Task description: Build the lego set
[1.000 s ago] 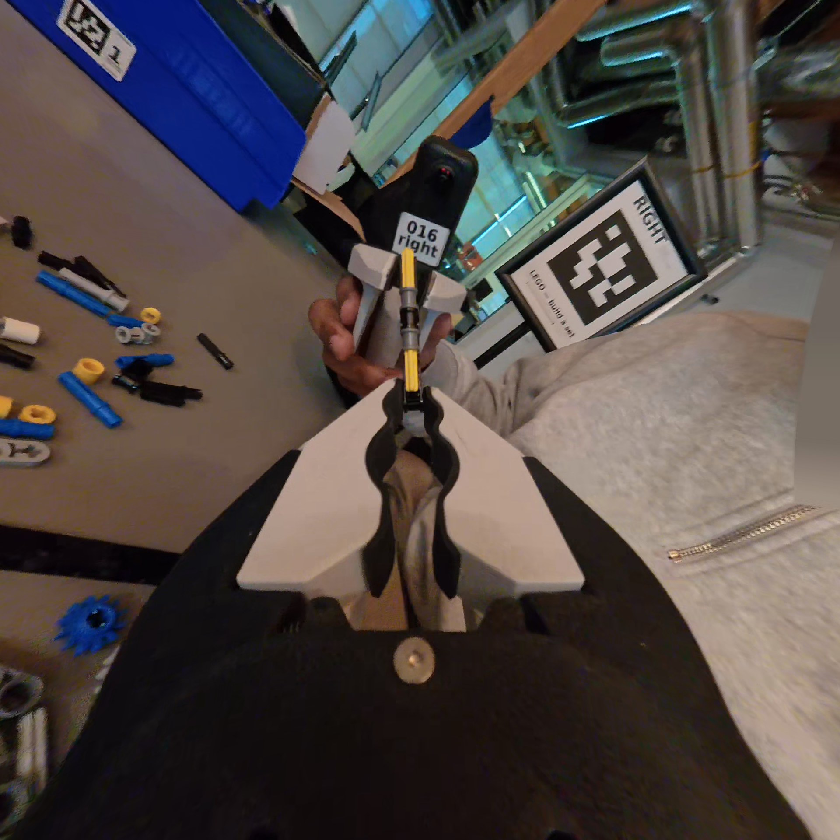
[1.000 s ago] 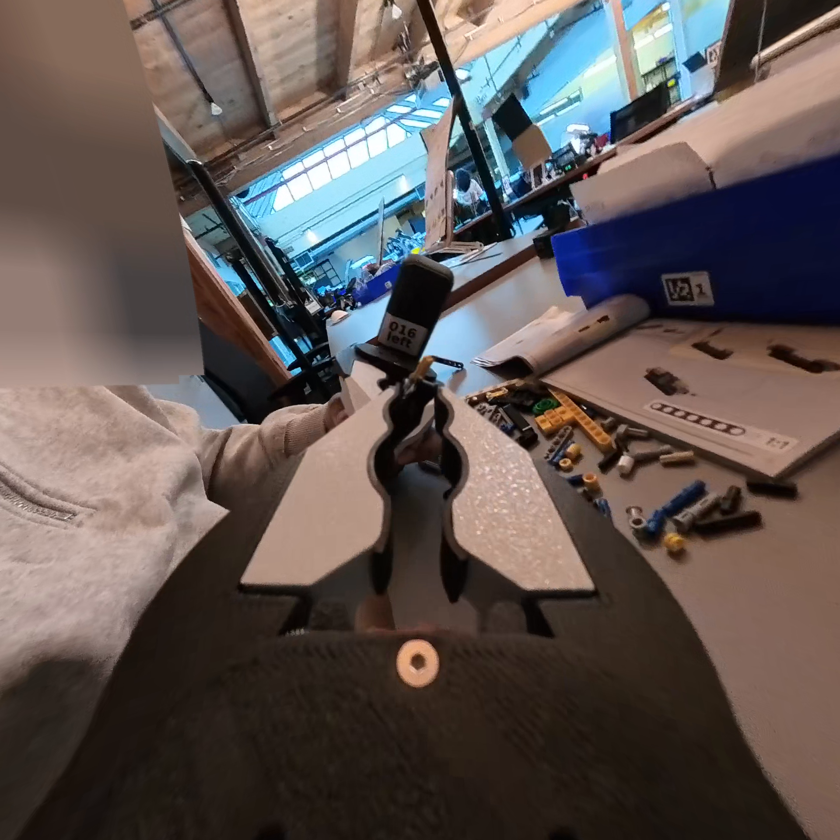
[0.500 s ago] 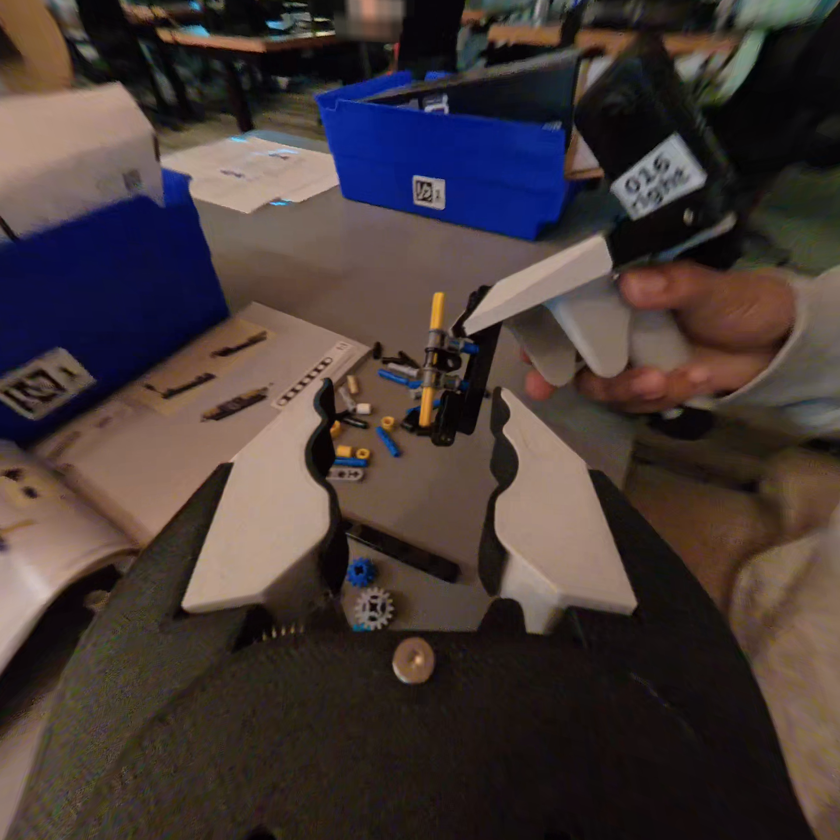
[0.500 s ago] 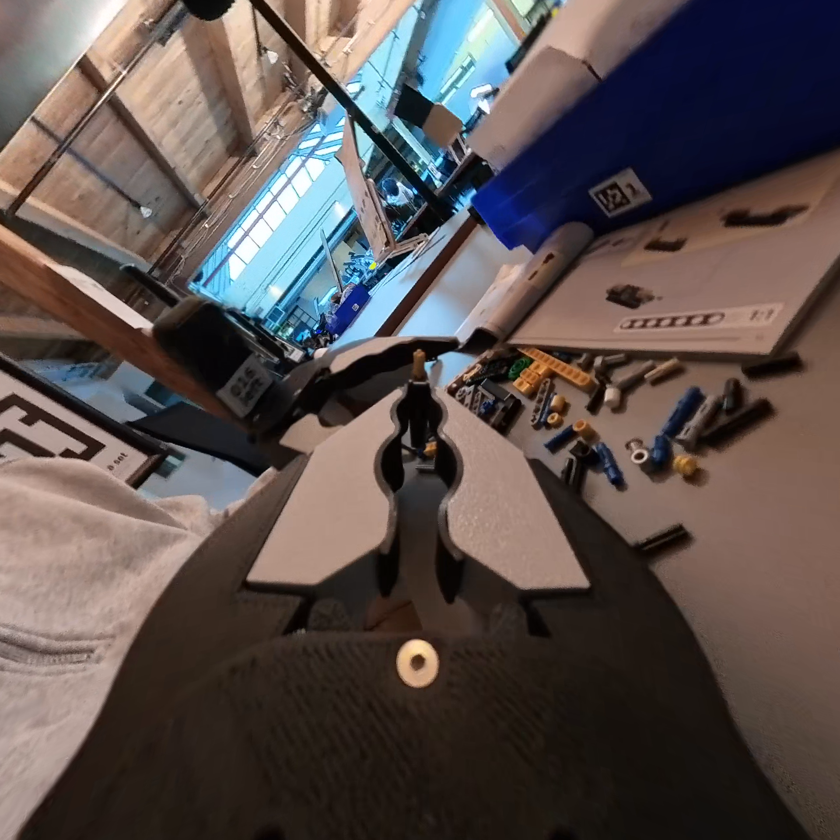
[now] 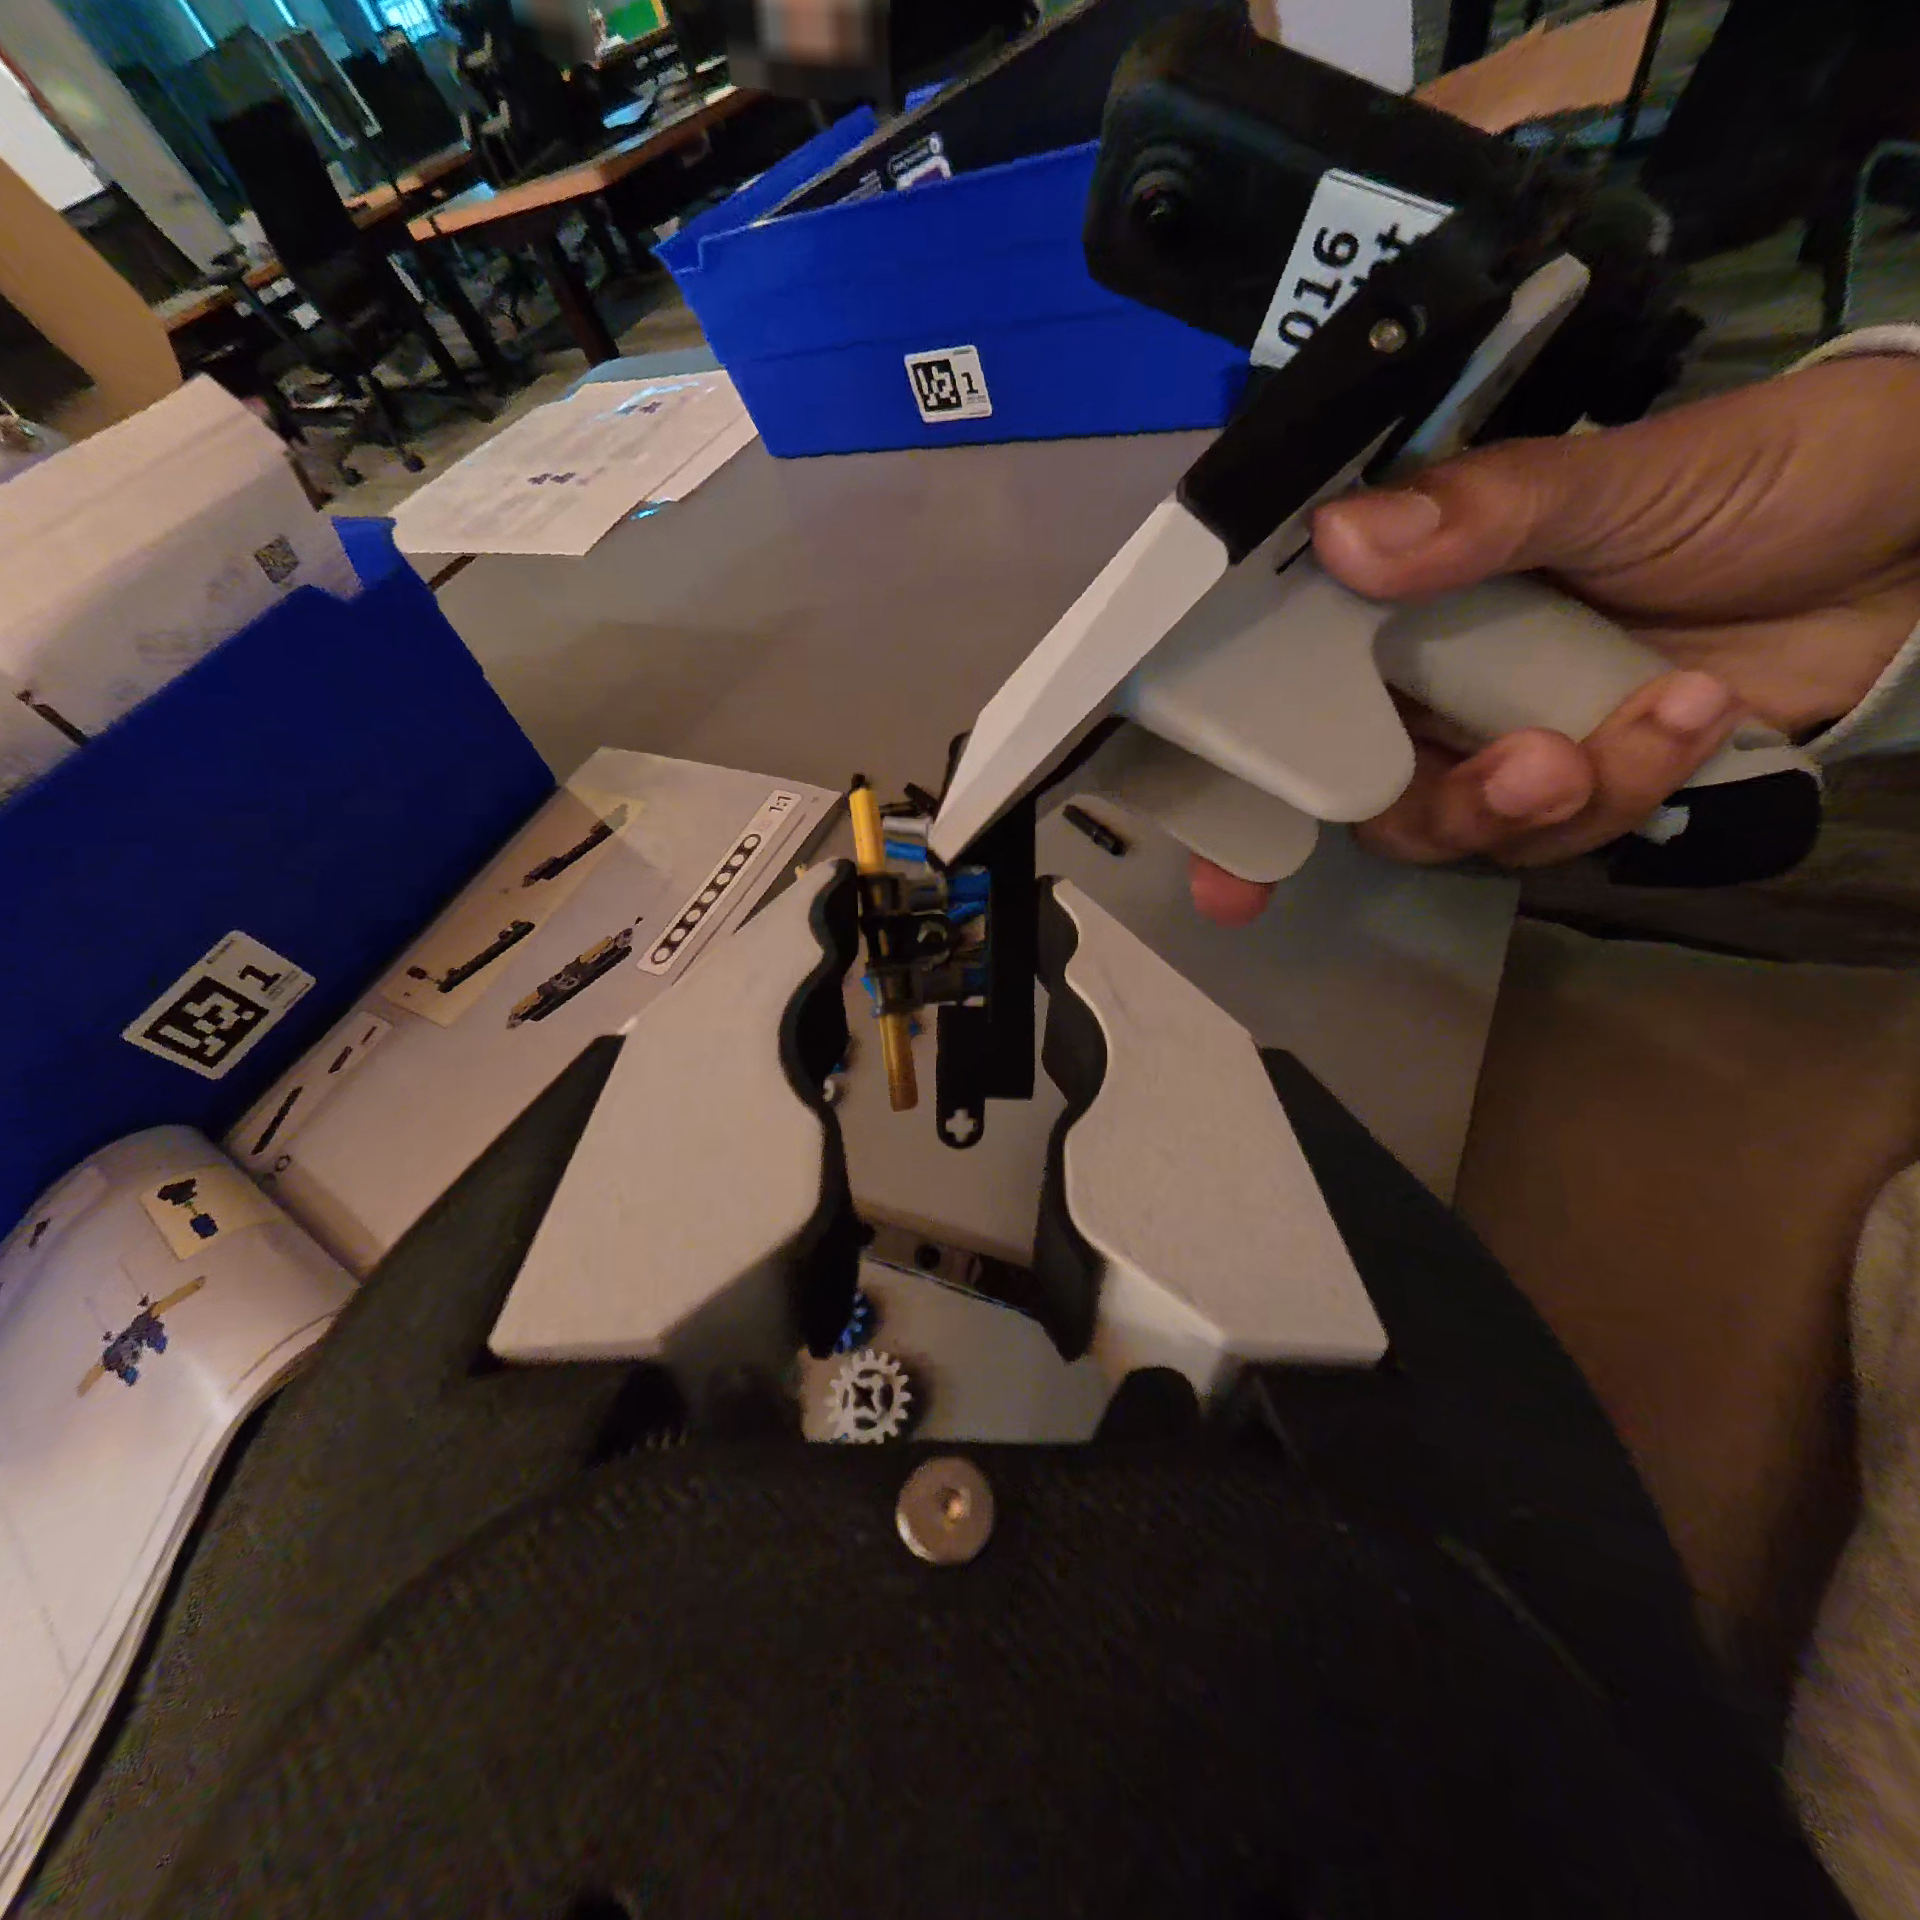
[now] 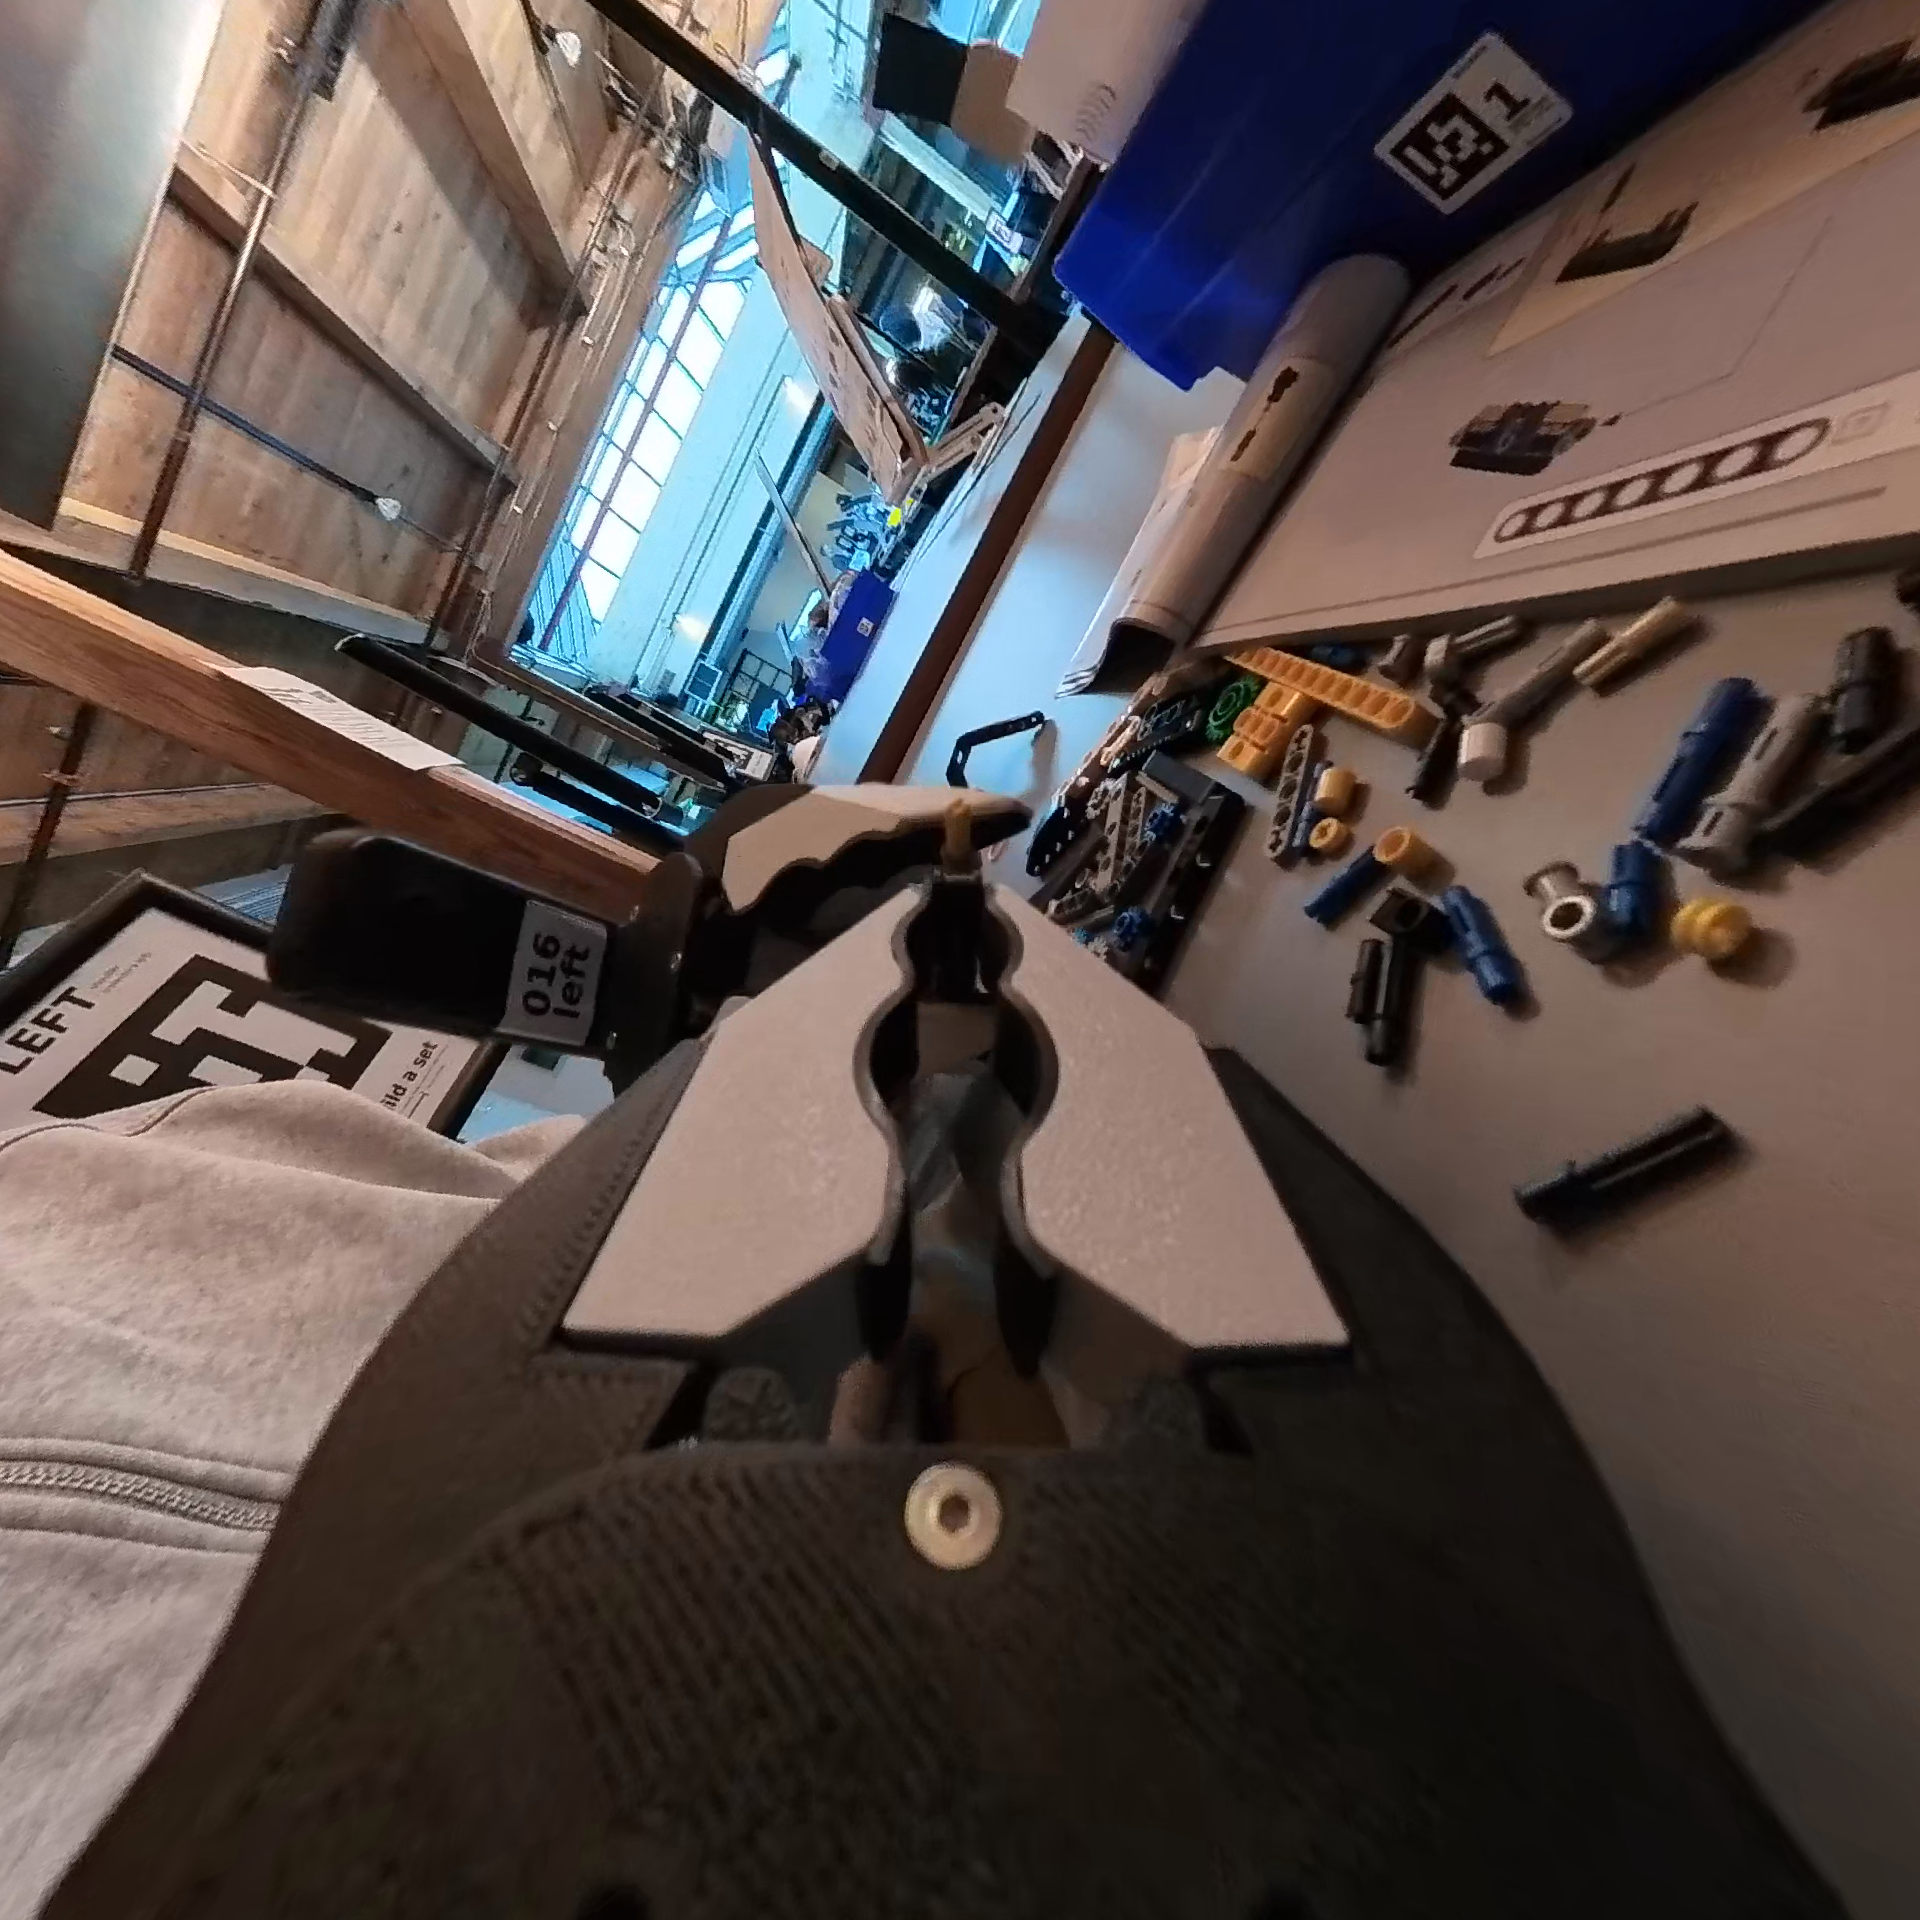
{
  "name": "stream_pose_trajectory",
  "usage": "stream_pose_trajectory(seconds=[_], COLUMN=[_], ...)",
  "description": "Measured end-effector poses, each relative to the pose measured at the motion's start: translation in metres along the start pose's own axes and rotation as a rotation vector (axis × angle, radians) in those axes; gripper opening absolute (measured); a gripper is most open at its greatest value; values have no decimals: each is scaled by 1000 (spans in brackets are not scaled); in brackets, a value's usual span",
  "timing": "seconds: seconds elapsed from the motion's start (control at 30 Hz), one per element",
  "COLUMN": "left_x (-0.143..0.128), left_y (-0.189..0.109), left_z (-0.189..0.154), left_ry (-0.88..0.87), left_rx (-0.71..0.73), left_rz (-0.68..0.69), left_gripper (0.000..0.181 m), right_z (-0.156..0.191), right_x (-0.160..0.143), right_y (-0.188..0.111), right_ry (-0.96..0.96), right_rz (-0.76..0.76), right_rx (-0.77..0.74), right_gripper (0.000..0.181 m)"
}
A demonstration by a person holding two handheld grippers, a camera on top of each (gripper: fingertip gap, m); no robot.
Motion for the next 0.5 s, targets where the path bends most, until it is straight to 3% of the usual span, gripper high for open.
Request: stream_pose_trajectory(seconds=[0.03,0.5], left_x=[0,-2], left_y=[0,1], left_z=[0,0], left_ry=[3,10], left_rx=[2,-16], left_rz=[2,13], left_gripper=[33,32], right_z=[0,1], right_x=[0,-1], right_y=[0,-1], right_ry=[-1,-20], right_rz=[4,48], right_rx=[-2,-27], right_gripper=[5,5])
Point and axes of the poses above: each gripper's, where its closed fingertips meet, y out along the fingers, x out of its top, z = x × y across the jaws, the point moved 9 cm from there along -y, back along the fingers, and after that the axes turned 6 degrees about -y, right-handed, at the moved point
